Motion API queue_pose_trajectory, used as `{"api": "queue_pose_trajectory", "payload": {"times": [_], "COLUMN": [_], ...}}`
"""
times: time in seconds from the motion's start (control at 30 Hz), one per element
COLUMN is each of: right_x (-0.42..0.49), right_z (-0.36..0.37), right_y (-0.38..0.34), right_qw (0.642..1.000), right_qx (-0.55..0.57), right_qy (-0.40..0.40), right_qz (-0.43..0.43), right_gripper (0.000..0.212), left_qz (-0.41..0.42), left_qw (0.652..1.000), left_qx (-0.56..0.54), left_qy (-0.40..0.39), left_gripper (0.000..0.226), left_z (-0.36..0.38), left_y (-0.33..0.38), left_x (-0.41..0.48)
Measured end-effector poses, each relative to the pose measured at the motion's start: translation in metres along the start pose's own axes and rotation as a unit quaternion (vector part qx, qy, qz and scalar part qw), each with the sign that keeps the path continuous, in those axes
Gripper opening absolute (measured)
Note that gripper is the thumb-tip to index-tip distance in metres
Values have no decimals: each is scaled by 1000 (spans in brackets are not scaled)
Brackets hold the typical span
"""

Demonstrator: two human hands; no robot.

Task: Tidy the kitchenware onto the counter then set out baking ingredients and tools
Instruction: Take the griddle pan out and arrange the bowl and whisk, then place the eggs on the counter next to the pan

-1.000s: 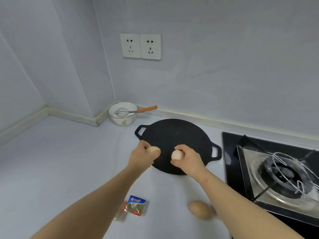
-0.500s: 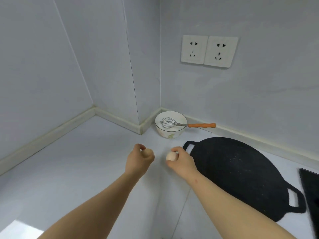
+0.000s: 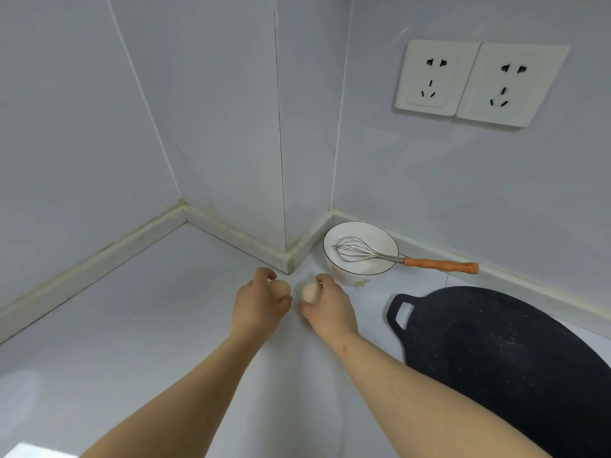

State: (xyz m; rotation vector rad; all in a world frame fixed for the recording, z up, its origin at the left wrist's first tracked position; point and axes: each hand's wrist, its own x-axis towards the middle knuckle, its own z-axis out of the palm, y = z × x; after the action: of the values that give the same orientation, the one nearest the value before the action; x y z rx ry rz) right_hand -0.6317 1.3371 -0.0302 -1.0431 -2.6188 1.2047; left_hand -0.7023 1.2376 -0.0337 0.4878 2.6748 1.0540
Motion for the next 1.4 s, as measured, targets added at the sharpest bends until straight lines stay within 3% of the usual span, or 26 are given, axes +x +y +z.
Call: {"api": "queue_pose_trajectory", "payload": {"times": [0.7, 1.17, 1.4], "right_x": [21, 0, -48], "right_z": [12, -3, -30], "right_y": [0, 11, 29], "right_qw": [999, 1000, 1000], "right_qx": [-25, -7, 2], "right_qy": [29, 16, 5], "right_qz": [-12, 1, 9], "right_gripper": [45, 60, 62], "left_qz": [-9, -1, 45], "left_qw": [999, 1000, 998], "left_qx": [-34, 8, 29], "left_qy": [4, 3, 34], "left_gripper": [50, 65, 59], "left_z": [15, 6, -8], "left_y": [0, 3, 13], "left_x": [21, -1, -52]}}
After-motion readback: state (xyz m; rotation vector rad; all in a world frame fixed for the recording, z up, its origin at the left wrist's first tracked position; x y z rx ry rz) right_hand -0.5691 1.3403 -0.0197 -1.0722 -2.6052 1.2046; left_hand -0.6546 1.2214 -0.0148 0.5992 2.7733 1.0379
